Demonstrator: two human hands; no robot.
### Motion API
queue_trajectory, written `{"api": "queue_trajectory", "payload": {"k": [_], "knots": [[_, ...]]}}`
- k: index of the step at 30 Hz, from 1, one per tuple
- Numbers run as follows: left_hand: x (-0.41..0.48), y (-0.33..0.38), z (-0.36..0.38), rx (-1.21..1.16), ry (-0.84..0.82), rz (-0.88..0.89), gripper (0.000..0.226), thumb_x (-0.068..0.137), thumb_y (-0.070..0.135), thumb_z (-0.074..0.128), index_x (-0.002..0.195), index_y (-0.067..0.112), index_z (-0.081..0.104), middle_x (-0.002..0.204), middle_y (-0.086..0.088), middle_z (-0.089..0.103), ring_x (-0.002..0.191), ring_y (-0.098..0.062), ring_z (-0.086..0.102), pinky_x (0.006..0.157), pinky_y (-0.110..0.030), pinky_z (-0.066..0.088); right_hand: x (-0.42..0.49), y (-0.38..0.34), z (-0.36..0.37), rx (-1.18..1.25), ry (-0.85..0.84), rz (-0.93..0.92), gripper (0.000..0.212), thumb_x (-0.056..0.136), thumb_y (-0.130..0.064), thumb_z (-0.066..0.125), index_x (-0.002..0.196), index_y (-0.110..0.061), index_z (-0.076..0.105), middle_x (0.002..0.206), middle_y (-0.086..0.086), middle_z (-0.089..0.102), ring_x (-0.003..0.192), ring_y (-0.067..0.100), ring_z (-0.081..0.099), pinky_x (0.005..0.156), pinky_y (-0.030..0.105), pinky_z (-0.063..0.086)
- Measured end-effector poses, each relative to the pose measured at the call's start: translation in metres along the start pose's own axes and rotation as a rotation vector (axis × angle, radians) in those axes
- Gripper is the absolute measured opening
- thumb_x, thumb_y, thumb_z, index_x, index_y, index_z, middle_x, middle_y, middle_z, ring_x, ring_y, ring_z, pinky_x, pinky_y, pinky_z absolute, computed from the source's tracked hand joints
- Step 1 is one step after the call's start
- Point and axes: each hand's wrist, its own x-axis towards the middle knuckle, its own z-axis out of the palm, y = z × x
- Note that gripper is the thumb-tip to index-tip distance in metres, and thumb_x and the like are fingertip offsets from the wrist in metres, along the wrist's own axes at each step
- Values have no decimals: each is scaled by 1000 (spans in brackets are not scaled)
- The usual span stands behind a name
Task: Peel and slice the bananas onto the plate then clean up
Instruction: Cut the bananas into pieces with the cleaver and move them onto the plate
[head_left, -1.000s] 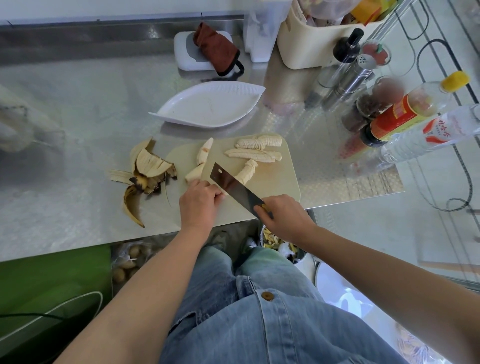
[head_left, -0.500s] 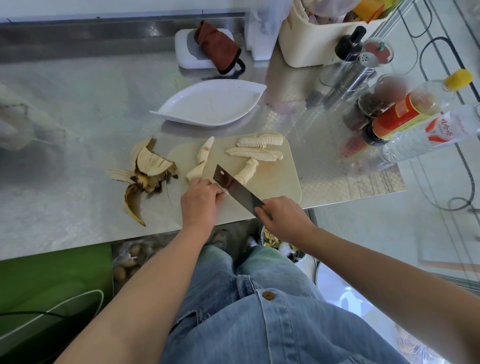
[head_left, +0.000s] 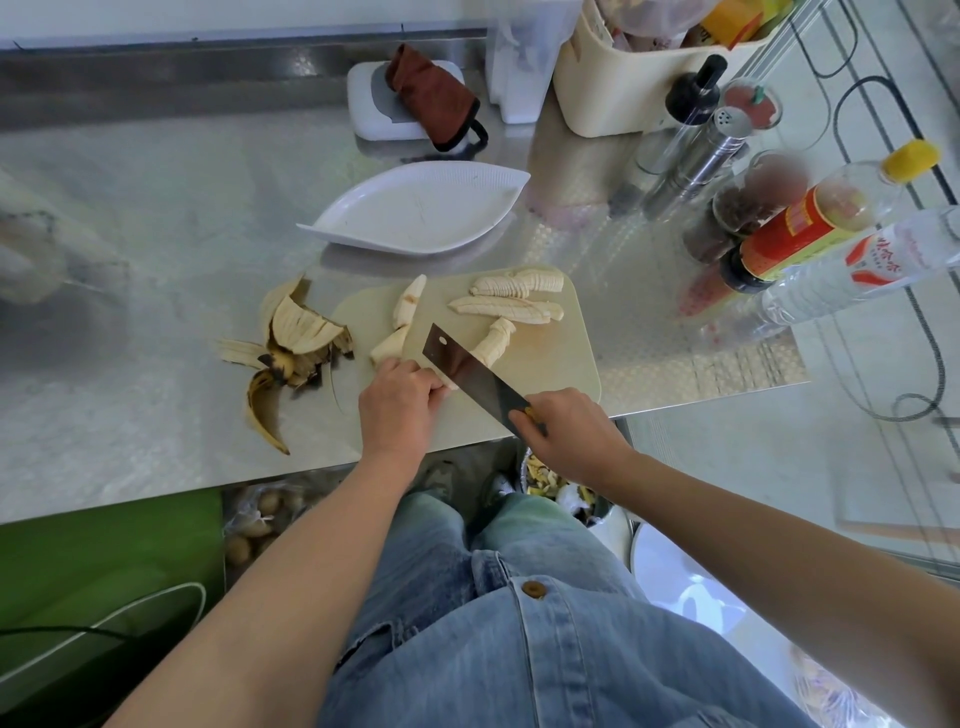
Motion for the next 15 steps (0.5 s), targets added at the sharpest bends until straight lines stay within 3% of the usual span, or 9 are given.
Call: {"api": "queue_trajectory", "payload": {"k": [15], "knots": [[0,1,0,0,8,-5,9,76,21,78,78,12,76,77,-6,66,83,-27,57,57,-29,36,1,-1,2,-17,-24,11,33,98,-29,45,72,-10,52,65,5,52,61,25,49,55,30,34]]}}
